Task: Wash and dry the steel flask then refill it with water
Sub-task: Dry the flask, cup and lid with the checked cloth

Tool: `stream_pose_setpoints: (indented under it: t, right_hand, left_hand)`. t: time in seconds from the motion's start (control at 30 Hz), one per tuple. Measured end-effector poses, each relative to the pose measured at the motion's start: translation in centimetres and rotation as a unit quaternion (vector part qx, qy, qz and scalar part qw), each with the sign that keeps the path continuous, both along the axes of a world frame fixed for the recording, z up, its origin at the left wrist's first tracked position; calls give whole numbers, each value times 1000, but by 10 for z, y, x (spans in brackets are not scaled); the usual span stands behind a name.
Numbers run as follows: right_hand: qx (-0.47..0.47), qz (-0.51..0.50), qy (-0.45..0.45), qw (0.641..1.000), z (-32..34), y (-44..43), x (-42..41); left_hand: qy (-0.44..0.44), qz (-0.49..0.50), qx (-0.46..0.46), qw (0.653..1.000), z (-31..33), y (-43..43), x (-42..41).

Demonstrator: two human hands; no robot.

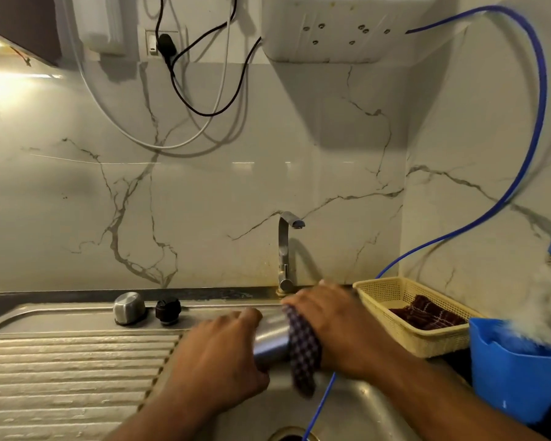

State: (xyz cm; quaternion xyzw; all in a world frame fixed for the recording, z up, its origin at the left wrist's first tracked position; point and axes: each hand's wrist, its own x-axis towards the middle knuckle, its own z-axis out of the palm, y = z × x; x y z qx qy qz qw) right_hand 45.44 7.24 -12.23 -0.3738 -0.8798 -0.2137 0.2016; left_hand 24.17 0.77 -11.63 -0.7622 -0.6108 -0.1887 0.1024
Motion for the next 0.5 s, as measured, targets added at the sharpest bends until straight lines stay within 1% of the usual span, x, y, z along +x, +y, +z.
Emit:
stream_pose_setpoints:
  t: [0.03, 0.07, 0.13, 0.23, 0.33, 0.4, 0.47, 0.5]
  right_hand:
    - [-44, 8, -14, 999, -3, -9, -13]
    - [-63, 11, -25, 998, -5, -16, -25]
    - [-47, 1, -19, 999, -9, -22, -37]
    - [-23, 9, 41, 999, -11, -12, -33]
    - [-22, -5, 58, 998, -6, 0, -17]
    - [-27, -35, 60, 997, -1, 7, 1]
    - [-82, -62, 100, 990, 1, 12, 23]
    - [-138, -64, 140, 978, 1, 16, 32]
  left_hand:
    - [16, -8, 11, 1000, -3, 0, 3]
    - [20, -17, 18, 999, -6, 0, 5]
    - [11, -28, 34, 999, -10, 2, 5]
    - [8, -31, 60, 998, -7, 6, 1]
    - [5, -23, 50, 998, -5, 12, -8]
    - [0, -12, 37, 999, -3, 14, -19]
    - [-20, -12, 8, 1000, -2, 17, -30]
    - [-39, -13, -6, 999, -2, 19, -35]
